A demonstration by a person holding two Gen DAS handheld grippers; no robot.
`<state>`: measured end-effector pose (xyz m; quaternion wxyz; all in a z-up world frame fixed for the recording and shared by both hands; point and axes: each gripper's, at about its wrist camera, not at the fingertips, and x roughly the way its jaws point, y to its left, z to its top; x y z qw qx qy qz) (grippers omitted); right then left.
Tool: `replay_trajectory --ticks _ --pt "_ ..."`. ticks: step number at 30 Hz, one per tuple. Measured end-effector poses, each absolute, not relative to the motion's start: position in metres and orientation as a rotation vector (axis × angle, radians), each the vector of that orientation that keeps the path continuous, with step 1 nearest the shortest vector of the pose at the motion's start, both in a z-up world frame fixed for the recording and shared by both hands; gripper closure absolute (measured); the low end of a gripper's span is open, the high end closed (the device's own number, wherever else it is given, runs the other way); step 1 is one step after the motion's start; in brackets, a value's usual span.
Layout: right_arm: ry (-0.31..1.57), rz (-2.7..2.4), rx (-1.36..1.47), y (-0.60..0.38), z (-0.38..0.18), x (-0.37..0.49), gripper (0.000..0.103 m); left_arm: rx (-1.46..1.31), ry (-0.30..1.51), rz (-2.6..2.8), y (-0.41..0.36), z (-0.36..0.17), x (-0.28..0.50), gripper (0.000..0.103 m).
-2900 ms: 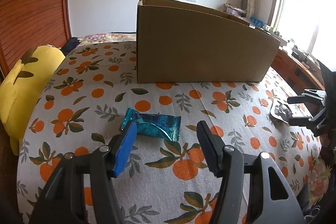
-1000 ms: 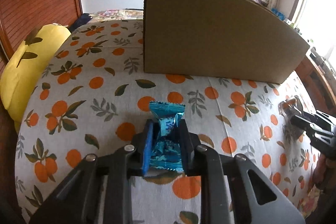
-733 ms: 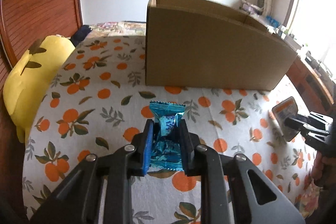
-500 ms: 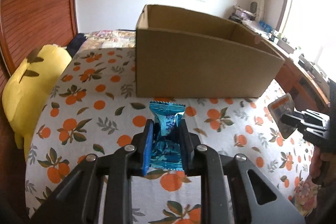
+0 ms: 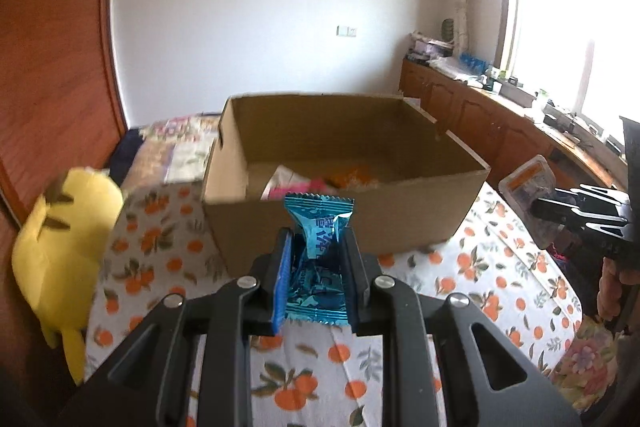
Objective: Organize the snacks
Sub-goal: 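Carry the teal candy and silver packet over the box and release both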
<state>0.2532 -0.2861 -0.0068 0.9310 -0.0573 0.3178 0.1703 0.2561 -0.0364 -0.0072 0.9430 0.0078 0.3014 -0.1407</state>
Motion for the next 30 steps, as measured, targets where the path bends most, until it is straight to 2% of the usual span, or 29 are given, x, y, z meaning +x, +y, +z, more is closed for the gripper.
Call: replay_trajectory --ticks 13,30 --pt "0.586 0.388 -0.174 -0.26 0.028 0.284 0.08 0.097 0.546 -0.324 -0.062 0.03 0.288 0.083" --pt "0.63 0.442 -0.15 -0.226 0.002 0.373 0.08 0.081 0.586 -0.332 -0.065 0.001 0.377 0.083"
